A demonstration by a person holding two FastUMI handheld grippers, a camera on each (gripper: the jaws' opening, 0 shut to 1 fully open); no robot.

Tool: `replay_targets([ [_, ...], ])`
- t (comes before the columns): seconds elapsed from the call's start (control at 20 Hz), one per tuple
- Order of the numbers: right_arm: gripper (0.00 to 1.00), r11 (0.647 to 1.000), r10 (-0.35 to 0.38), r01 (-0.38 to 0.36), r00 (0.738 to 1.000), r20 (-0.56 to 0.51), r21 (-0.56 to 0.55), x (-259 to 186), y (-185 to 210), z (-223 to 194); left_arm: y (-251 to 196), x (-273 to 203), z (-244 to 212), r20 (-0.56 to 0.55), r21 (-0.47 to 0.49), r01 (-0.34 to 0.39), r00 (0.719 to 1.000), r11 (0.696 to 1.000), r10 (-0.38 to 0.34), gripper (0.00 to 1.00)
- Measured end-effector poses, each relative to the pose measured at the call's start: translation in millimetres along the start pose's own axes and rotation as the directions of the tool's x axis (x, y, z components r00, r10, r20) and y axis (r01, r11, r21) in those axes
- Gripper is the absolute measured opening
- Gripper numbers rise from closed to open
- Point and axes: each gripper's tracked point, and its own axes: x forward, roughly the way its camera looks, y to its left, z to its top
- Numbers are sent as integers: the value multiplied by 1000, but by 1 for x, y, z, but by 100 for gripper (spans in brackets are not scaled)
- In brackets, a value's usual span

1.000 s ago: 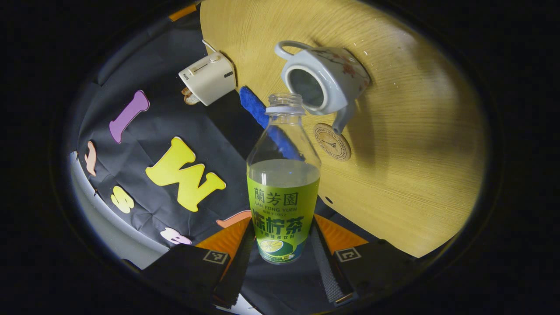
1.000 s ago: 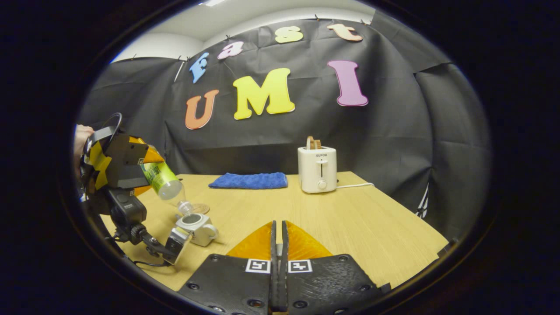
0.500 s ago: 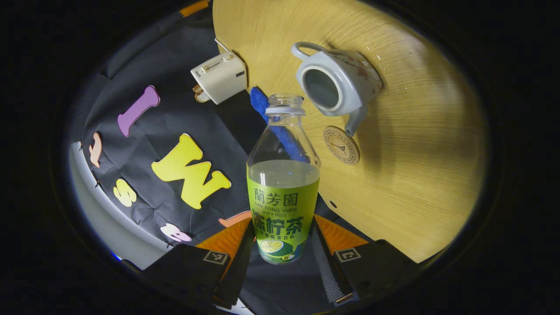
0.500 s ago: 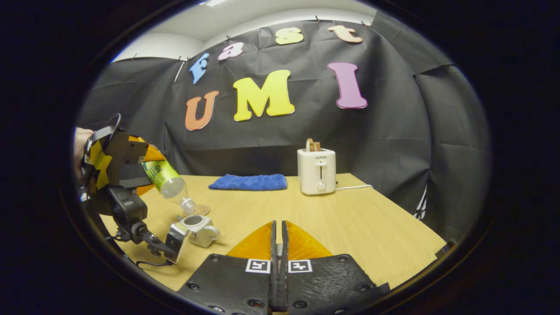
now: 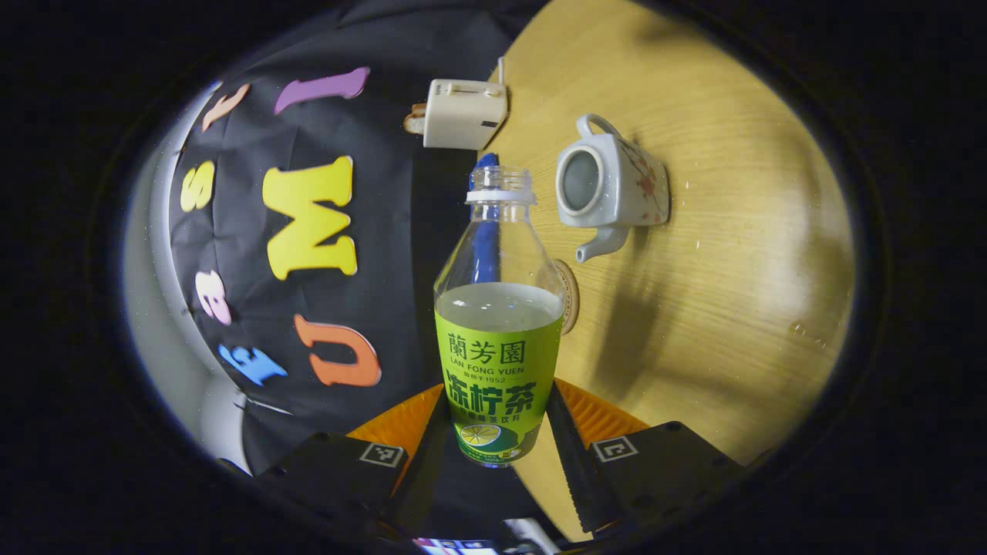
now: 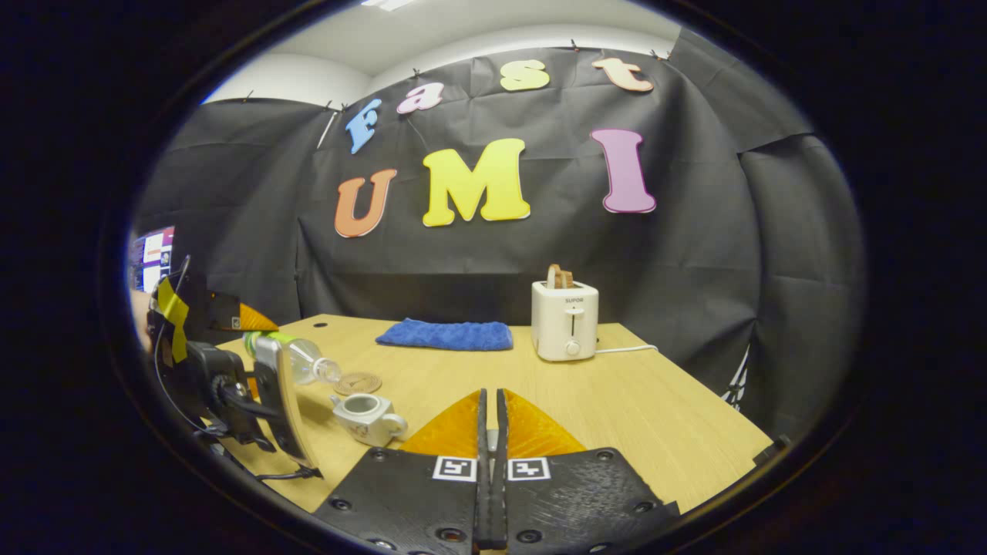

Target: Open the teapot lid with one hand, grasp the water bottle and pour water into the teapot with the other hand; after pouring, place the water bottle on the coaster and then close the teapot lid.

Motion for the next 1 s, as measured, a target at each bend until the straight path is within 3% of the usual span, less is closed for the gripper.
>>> replay_targets([
  [0.15,0,1000,5,-5,1000,10,11,-2,8,10,7,-4,-7,27,-242,13,1000,970,-6,74],
  [0.25,0,1000,5,-5,1000,20,5,-3,13,17,7,-4,-8,53,-392,33,998,920,-13,74],
  [0.45,0,1000,12,-12,1000,23,-17,-5,26,22,1,-3,4,137,-672,120,990,731,-37,74],
  [0.55,0,1000,14,-14,1000,20,-24,-5,31,22,16,-5,10,178,-762,125,984,636,19,70],
  [0.75,2,999,16,-16,1000,12,-31,-1,38,20,44,1,28,265,-889,199,958,412,111,74],
  [0.8,0,999,16,-16,1000,13,-35,-1,40,20,59,3,31,280,-905,210,949,369,147,74],
  [1.0,0,999,22,-22,1000,-2,-38,6,45,14,77,26,39,306,-931,248,931,266,201,74],
])
